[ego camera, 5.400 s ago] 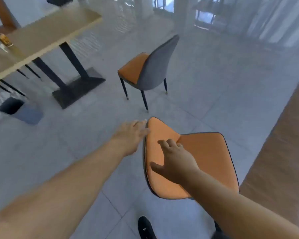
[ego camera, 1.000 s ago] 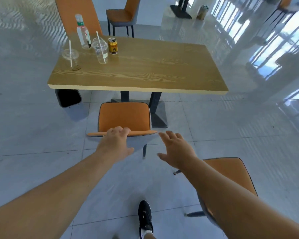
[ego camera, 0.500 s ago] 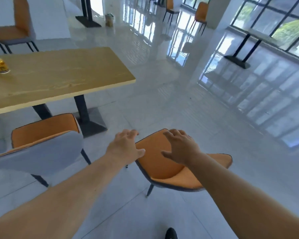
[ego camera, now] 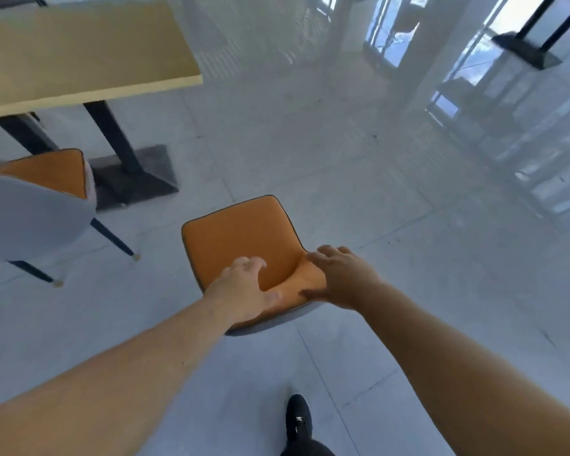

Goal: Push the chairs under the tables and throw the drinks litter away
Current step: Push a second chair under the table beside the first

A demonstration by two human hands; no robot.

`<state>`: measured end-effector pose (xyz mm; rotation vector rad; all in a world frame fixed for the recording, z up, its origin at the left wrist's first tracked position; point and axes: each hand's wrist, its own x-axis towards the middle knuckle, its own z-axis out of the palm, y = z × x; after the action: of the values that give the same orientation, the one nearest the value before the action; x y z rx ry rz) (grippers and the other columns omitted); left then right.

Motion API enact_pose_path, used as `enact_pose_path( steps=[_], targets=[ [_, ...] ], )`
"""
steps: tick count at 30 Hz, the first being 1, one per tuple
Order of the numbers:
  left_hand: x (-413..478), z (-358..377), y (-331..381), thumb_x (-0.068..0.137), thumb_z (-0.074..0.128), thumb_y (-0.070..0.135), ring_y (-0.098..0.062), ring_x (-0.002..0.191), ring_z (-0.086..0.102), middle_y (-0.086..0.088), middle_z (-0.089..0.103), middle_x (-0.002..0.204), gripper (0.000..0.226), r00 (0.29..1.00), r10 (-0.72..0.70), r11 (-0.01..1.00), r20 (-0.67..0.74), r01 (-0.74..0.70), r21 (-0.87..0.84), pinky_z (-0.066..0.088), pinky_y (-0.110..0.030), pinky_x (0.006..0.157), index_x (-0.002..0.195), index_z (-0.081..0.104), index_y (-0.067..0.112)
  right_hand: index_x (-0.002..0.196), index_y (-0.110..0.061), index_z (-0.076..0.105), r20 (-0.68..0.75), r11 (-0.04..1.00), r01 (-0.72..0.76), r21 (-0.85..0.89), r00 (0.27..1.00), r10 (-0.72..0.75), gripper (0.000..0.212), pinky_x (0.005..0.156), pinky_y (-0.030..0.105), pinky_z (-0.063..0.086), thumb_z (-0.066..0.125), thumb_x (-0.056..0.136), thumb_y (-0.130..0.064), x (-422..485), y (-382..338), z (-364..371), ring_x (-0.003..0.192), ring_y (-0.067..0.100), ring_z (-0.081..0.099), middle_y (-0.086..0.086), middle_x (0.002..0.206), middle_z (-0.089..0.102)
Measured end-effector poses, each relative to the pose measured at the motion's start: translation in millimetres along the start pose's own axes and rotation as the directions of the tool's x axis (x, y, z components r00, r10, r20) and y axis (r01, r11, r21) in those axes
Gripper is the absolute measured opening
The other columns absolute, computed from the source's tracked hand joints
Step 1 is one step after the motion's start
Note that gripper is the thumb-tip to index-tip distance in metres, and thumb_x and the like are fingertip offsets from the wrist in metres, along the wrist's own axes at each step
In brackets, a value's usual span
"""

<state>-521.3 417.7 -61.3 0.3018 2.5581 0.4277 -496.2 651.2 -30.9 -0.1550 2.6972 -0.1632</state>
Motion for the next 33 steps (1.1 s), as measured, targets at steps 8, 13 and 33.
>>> enact_pose_path(
  steps=[8, 13, 33],
  targets=[
    [-16.8, 22.1, 33.1, 0.07, 0.051, 0.089, -0.026, 0.108, 0.057, 0.001, 0.054, 0.127, 0.087, 0.979, -0.108, 0.984, 0.173, 0.08, 0.162, 0.051, -0.041, 0.078, 0.139, 0.044, 0.036, 0.148, -0.04, 0.042, 0.149, 0.99, 0.138, 0.02, 0.979, -0.14, 0.079, 0.103, 0.048, 0.048, 0.073, 0.081, -0.067, 3.4, 40.4, 33.1, 0.139, 0.031, 0.034, -0.01, 0.147, 0.048],
    [-27.6, 13.8, 37.0, 0.086, 0.058, 0.071, -0.029, 0.11, 0.057, -0.003, 0.061, 0.119, 0.062, 0.969, -0.153, 0.944, 0.194, 0.085, 0.317, 0.055, -0.042, 0.087, 0.134, 0.05, 0.032, 0.143, -0.042, 0.046, 0.18, 0.989, 0.138, -0.051, 0.976, -0.127, 0.056, 0.094, 0.046, 0.053, 0.068, 0.092, -0.05, 16.1, 24.5, 38.6, 0.128, 0.029, 0.041, -0.009, 0.138, 0.053],
    [3.6, -79.7, -159.1, 0.094, 0.063, 0.044, -0.023, 0.109, 0.057, 0.003, 0.062, 0.124, 0.04, 0.988, -0.135, 0.991, -0.071, 0.135, -0.001, 0.055, -0.041, 0.089, 0.132, 0.059, 0.031, 0.145, -0.04, 0.048, 0.14, 0.984, 0.178, -0.013, 0.975, -0.175, 0.061, 0.102, 0.044, 0.047, 0.068, 0.091, -0.056, 156.5, -136.4, 3.0, 0.132, 0.03, 0.044, -0.009, 0.145, 0.053]
  ],
)
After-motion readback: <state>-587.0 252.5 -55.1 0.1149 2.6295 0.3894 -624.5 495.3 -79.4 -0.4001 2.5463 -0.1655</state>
